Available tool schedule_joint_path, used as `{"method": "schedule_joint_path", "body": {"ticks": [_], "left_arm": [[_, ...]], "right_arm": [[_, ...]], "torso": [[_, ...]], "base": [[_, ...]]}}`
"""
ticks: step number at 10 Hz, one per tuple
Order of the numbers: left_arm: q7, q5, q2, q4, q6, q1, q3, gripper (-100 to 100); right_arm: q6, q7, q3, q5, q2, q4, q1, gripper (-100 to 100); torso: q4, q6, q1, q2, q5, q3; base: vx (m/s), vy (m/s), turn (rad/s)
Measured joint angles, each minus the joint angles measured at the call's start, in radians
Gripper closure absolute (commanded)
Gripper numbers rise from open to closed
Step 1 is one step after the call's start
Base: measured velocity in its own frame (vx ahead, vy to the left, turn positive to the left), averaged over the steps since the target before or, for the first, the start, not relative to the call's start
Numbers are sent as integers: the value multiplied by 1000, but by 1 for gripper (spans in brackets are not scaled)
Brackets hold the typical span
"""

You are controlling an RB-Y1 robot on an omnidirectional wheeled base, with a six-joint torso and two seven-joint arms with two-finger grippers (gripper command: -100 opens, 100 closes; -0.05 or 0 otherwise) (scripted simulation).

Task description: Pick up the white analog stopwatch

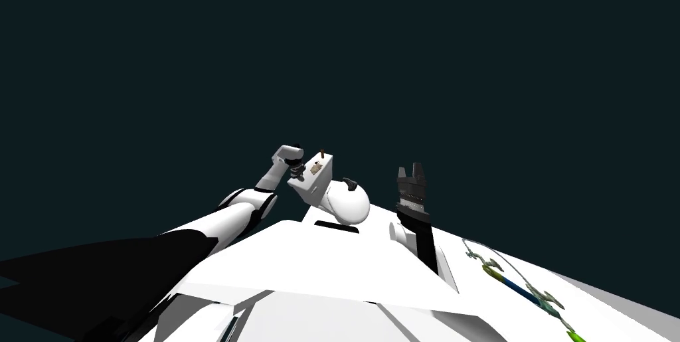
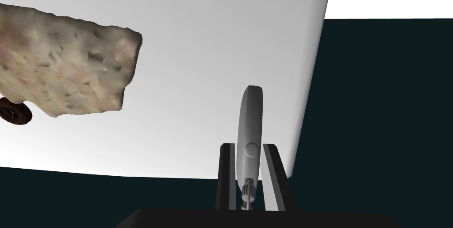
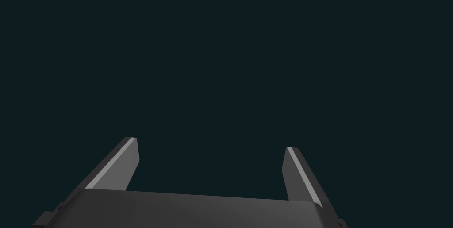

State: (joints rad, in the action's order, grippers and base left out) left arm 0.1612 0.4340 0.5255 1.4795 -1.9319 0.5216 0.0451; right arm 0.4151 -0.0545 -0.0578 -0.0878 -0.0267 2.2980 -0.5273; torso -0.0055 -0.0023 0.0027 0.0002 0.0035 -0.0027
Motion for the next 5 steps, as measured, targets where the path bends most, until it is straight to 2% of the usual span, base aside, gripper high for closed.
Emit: {"method": "schedule_joint_path", "body": {"ticks": [1,2,4,5], "left_arm": [[0,0,0,0,0,0,0,0],[0,0,0,0,0,0,0,100],[-4,9,7,29,-35,2,5,100],[-5,9,7,31,-40,2,6,0]], "right_arm": [[0,0,0,0,0,0,0,0],[0,0,0,0,0,0,0,0],[0,0,0,0,0,0,0,0],[0,0,0,0,0,0,0,0]], "torso": [[0,0,0,0,0,0],[0,0,0,0,0,0],[0,-1,0,0,0,0],[0,0,0,-1,0,-1]], "base": [[0,0,0],[6,-5,41],[9,-7,21],[0,0,0]]}}
